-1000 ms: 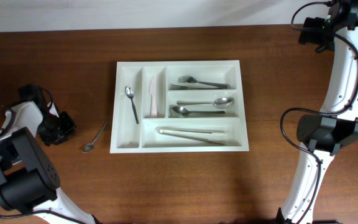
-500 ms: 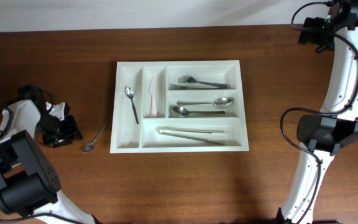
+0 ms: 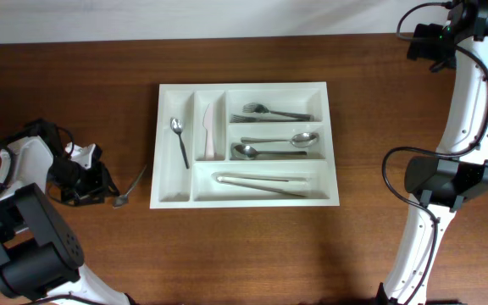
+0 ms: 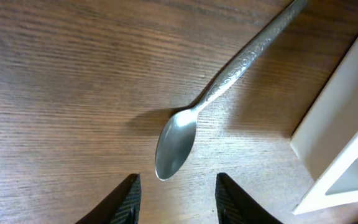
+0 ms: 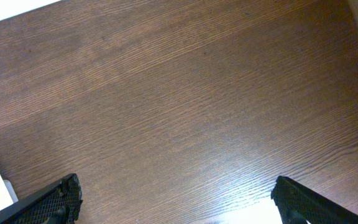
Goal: Pack container
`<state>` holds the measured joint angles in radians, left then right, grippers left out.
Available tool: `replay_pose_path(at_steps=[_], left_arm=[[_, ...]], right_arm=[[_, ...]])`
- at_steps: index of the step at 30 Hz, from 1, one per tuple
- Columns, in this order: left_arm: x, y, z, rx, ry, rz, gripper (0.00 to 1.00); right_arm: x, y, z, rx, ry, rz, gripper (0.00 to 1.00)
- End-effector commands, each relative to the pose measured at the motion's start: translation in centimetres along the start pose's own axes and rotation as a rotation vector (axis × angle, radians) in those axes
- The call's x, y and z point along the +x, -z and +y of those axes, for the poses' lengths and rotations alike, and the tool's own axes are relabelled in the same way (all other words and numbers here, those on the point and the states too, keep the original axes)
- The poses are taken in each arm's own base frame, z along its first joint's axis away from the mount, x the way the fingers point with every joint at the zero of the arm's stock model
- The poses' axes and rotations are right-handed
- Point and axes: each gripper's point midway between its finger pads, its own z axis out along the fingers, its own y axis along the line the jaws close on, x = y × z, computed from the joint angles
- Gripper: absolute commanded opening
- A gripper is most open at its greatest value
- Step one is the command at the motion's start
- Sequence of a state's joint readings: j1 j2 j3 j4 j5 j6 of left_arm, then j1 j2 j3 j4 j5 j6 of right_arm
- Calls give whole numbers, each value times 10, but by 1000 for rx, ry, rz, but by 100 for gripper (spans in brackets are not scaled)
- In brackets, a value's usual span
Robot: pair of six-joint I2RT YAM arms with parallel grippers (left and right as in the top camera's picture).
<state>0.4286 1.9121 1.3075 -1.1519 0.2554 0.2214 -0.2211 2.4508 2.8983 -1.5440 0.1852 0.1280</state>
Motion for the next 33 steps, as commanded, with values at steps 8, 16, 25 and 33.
replay_pose_path(at_steps=[8,16,25,33], left_arm=[[2,6,10,-61,91,-15,41],[10,-29,8,56,238,-38,41],[0,-36,6,106,253,-98,41],[-5,-35,4,119,250,-116,30]], right_arm=[[1,1,1,0,-1,1,99],[1,1,1,0,-1,1,99],[1,1,1,0,-1,1,99],[1,1,1,0,-1,1,99]])
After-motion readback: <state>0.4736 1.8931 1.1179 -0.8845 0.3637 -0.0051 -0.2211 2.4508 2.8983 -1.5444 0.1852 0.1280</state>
